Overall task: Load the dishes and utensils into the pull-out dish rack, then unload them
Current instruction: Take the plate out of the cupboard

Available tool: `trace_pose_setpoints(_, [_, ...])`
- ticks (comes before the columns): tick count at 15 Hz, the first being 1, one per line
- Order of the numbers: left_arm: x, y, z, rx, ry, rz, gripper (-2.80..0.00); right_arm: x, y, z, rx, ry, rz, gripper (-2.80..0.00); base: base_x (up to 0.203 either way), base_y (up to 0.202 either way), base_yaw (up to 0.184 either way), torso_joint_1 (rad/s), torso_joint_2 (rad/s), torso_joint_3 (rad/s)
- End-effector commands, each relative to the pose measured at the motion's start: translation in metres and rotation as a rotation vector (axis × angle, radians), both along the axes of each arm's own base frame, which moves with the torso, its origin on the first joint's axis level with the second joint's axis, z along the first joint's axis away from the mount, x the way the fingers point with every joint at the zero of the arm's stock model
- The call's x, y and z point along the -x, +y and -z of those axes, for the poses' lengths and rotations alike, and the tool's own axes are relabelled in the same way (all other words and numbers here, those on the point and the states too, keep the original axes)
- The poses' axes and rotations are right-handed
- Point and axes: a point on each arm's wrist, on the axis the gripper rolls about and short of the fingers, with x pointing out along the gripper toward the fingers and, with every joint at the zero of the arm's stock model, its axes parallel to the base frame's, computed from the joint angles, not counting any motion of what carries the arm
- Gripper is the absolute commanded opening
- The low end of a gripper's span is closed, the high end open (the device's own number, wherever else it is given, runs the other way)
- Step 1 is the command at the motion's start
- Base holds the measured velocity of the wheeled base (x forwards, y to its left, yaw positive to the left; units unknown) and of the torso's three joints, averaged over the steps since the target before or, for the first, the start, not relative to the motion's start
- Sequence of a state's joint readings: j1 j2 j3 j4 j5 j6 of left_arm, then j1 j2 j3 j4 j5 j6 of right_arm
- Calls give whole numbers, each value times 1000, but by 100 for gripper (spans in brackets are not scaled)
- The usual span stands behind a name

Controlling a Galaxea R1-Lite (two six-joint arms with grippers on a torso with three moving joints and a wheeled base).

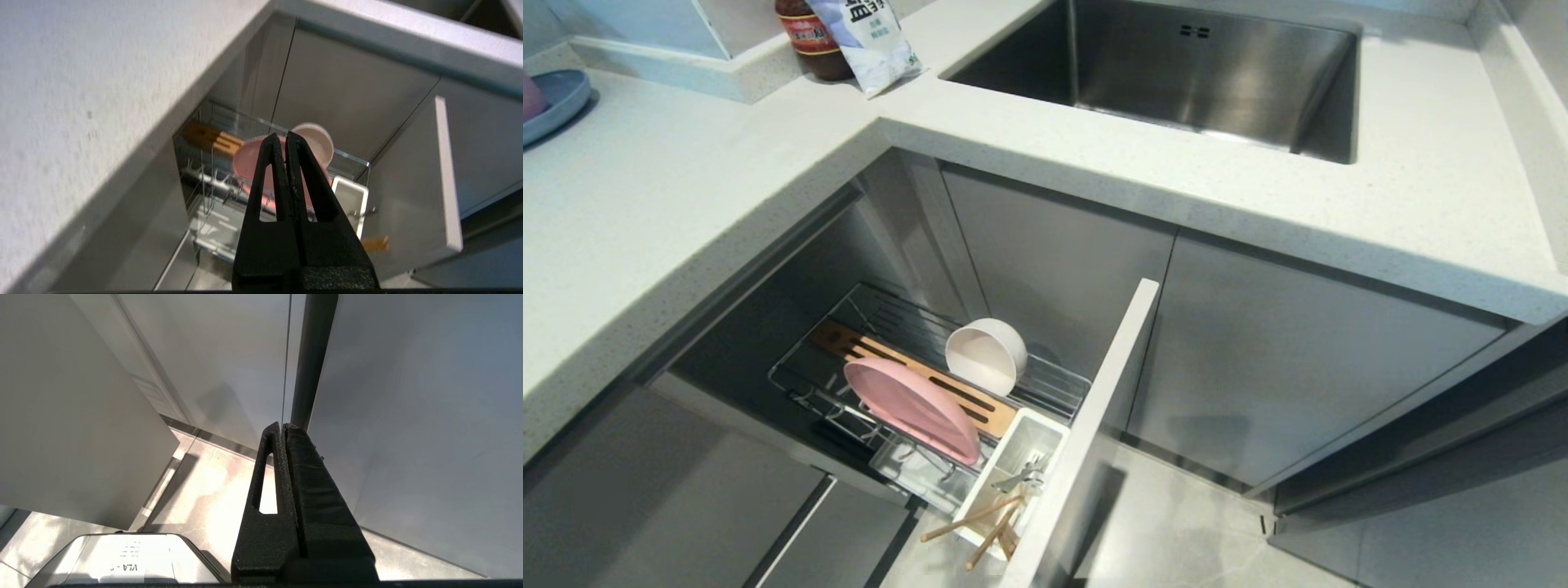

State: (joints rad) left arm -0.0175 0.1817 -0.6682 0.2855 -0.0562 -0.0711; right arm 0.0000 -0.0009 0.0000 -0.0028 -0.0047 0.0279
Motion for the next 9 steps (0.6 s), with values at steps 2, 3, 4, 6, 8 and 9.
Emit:
trace_pose_setpoints(2, [3, -1, 54, -44, -6, -23, -280, 0, 0, 0, 0, -1, 0, -280, 0, 0, 0, 0, 0, 0])
trace_pose_setpoints(3, [-2, -1, 60, -49, -5, -30, -280, 0, 0, 0, -1, -1, 0, -280, 0, 0, 0, 0, 0, 0])
trace_pose_setpoints(4, [-8, -1, 66, -55, -7, -33, -280, 0, 0, 0, 0, -1, 0, -280, 0, 0, 0, 0, 0, 0])
trace_pose_setpoints(6, [-27, -1, 86, -92, -27, -45, -280, 0, 0, 0, -1, -1, 0, -280, 0, 0, 0, 0, 0, 0])
trace_pose_setpoints(8, [-45, -1, 115, -125, -11, -64, -280, 0, 0, 0, 0, -1, 0, -280, 0, 0, 0, 0, 0, 0])
trace_pose_setpoints(9, [-51, -1, 130, -128, 17, -67, -280, 0, 0, 0, -1, -1, 0, -280, 0, 0, 0, 0, 0, 0])
